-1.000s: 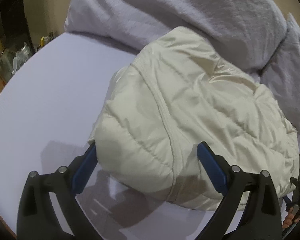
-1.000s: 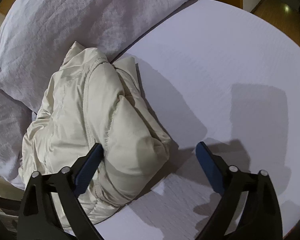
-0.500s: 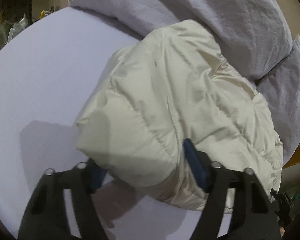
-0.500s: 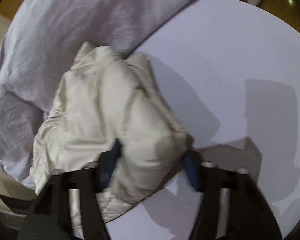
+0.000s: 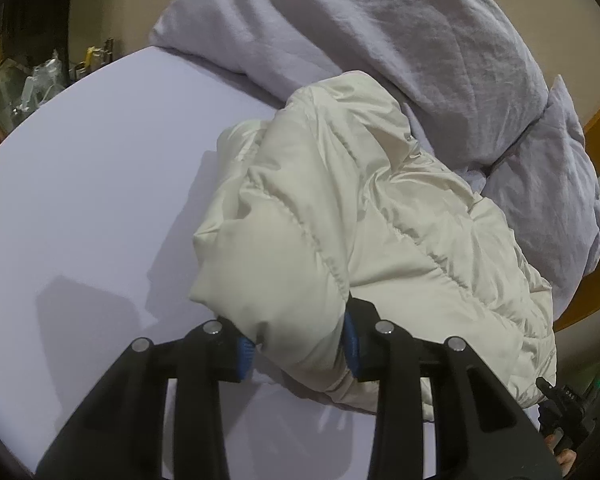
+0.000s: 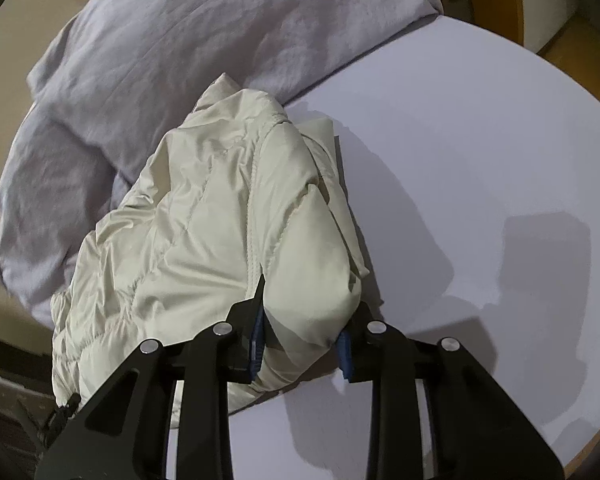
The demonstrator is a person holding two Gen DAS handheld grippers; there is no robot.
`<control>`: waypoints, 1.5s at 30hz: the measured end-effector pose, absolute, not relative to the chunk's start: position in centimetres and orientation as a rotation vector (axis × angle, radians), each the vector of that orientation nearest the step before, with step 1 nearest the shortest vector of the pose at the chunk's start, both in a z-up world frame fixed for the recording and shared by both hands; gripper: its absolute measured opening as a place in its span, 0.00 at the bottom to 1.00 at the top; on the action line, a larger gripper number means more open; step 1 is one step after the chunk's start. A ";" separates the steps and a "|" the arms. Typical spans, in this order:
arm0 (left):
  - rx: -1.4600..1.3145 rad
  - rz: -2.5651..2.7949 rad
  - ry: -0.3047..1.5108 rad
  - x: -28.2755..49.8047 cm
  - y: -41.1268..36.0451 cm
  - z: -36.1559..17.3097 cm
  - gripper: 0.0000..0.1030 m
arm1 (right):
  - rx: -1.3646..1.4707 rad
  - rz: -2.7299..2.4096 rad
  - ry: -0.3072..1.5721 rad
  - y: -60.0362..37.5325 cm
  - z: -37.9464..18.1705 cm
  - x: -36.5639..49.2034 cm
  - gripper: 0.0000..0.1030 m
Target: Fold large clothes
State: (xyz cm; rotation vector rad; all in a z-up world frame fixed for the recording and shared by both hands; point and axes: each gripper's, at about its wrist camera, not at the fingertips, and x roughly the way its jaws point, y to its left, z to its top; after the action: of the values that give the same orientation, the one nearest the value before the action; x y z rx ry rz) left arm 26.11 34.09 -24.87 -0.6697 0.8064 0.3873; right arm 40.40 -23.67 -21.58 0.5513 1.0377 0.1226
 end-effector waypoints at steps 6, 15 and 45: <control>-0.665 0.401 0.803 21.4 34.1 -25.1 0.34 | 0.539 0.162 1.043 -23.1 -21.8 36.6 0.28; -0.682 0.437 0.805 16.1 33.8 -25.3 0.37 | 0.495 0.175 1.041 -22.6 -21.8 31.4 0.29; -0.832 0.542 0.782 17.0 35.4 -27.2 0.80 | -0.126 0.291 0.917 -8.6 -19.8 30.3 0.68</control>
State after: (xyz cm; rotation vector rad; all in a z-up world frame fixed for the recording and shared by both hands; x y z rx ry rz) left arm 17.00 35.36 -27.22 -0.8322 0.7824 0.5422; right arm 30.35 -8.64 -19.78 -0.1261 0.9171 0.2908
